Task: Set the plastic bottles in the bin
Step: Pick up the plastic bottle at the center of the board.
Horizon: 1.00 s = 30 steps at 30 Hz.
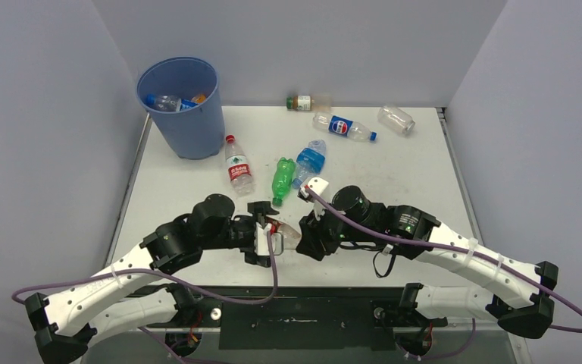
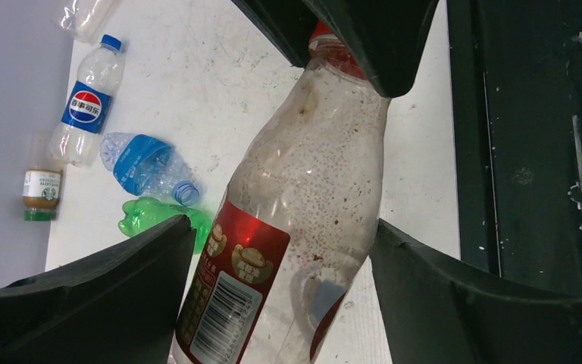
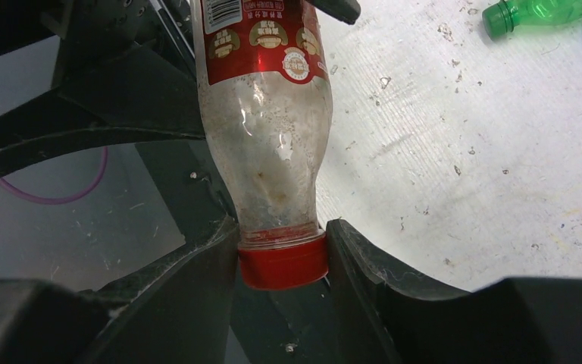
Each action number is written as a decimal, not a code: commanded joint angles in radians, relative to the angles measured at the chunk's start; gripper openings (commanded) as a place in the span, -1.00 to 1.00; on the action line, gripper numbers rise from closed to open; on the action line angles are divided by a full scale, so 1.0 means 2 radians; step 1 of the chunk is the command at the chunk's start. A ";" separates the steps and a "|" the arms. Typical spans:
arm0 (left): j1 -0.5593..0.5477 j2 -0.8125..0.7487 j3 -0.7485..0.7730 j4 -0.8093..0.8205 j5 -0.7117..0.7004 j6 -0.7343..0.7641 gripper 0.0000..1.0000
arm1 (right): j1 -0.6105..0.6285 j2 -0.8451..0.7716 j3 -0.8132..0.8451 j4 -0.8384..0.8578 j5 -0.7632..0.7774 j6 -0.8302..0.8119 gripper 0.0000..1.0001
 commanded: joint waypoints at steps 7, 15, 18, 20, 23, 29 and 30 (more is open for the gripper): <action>-0.019 -0.004 -0.011 0.043 -0.049 -0.009 -0.35 | 0.000 -0.006 0.043 0.010 -0.011 -0.002 -0.89; -0.020 -0.044 -0.053 0.155 -0.012 -0.118 -0.76 | 0.001 -0.071 0.034 0.114 -0.002 -0.011 0.98; -0.020 -0.063 -0.097 0.269 -0.005 -0.222 -0.80 | 0.001 -0.130 -0.014 0.195 0.039 -0.008 0.80; -0.020 -0.071 -0.142 0.375 -0.010 -0.309 -0.81 | 0.001 -0.175 -0.069 0.262 0.062 -0.003 0.79; -0.021 -0.070 -0.211 0.543 -0.049 -0.445 -0.83 | 0.001 -0.241 -0.144 0.350 0.088 0.011 0.79; -0.023 -0.037 -0.241 0.682 -0.068 -0.559 -0.87 | 0.001 -0.253 -0.207 0.429 0.123 0.041 0.81; -0.024 -0.032 -0.235 0.679 -0.064 -0.561 -0.87 | 0.001 -0.248 -0.213 0.440 0.124 0.047 0.82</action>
